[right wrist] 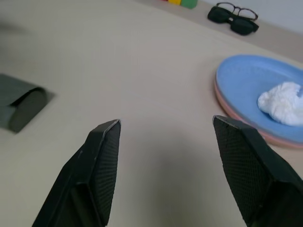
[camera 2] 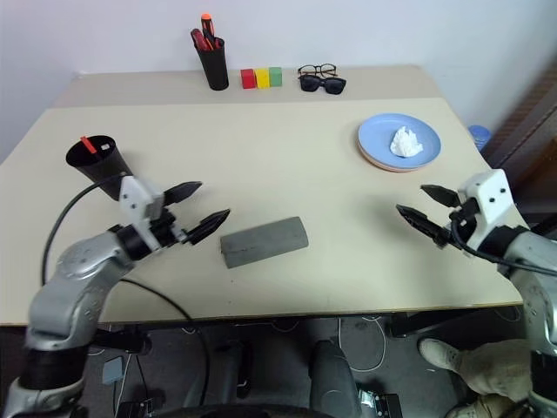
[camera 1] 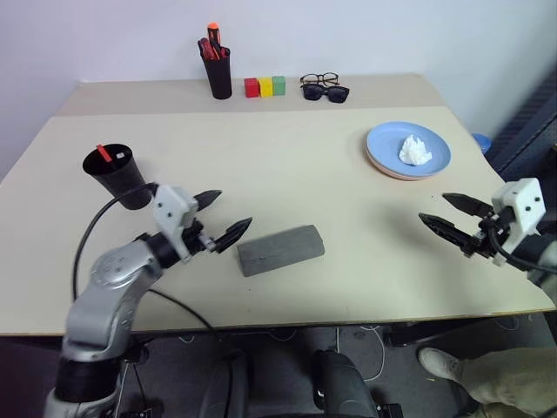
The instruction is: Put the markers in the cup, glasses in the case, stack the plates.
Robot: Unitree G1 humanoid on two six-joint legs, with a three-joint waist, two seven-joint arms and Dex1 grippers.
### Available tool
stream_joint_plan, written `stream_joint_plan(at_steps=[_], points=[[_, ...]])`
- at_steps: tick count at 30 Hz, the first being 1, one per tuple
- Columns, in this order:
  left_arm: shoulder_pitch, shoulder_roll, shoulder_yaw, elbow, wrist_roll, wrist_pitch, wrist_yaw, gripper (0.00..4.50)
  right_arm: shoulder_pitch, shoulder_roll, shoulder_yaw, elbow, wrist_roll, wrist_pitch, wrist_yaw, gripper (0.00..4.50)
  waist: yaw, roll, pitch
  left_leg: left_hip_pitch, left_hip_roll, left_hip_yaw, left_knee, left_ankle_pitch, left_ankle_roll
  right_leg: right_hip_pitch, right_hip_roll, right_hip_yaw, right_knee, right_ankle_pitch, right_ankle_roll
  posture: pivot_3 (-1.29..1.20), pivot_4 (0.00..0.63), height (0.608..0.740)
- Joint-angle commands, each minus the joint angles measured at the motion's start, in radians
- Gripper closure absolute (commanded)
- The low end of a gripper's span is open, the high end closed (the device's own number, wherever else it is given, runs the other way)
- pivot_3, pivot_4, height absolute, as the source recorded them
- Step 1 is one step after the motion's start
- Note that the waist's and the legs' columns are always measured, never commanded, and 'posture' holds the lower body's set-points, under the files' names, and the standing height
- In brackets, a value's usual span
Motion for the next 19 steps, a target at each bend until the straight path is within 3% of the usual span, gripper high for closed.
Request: stream_joint_plan(at_steps=[1, 7, 14, 19], points=[[0.044, 0.032, 0.055, -0.059, -0.050, 0.002, -0.019, 0.00, 0.055, -0.011, -0.056, -0.068, 0.016, -0.001, 0.005, 1.37, 0.001, 0.000, 0.000, 0.000, 0.000, 0.000, 0.000, 0.000, 0.000, 0.000, 0.000, 0.000, 0.000, 0.000, 0.000, 0.00, 0.150, 0.740], [0.087, 0.021, 0.041, -0.042, -0.004, -0.076, 0.003, 0.00, 0.082, 0.021, -0.031, -0.092, 0.006, -0.019, -0.030, 1.37, 0.001, -0.001, 0.000, -0.001, 0.000, 0.001, 0.001, 0.000, 0.000, 0.000, -0.001, 0.000, -0.002, 0.000, 0.000, 0.00, 0.150, 0.740], [0.139, -0.039, 0.016, 0.039, 0.094, -0.258, 0.035, 0.00, 0.071, 0.143, 0.010, -0.050, -0.055, -0.148, -0.116, 1.37, 0.000, -0.001, 0.000, -0.001, 0.000, 0.001, -0.001, -0.001, 0.000, 0.000, -0.001, 0.000, -0.004, 0.000, 0.000, 0.00, 0.150, 0.740], [0.144, -0.046, 0.014, 0.051, 0.082, -0.268, 0.036, 0.00, 0.096, 0.188, 0.029, -0.016, -0.090, -0.224, -0.126, 1.37, 0.000, -0.001, 0.000, -0.001, 0.000, 0.001, -0.001, -0.001, 0.000, 0.000, -0.001, 0.000, -0.004, 0.000, 0.000, 0.00, 0.150, 0.740]])
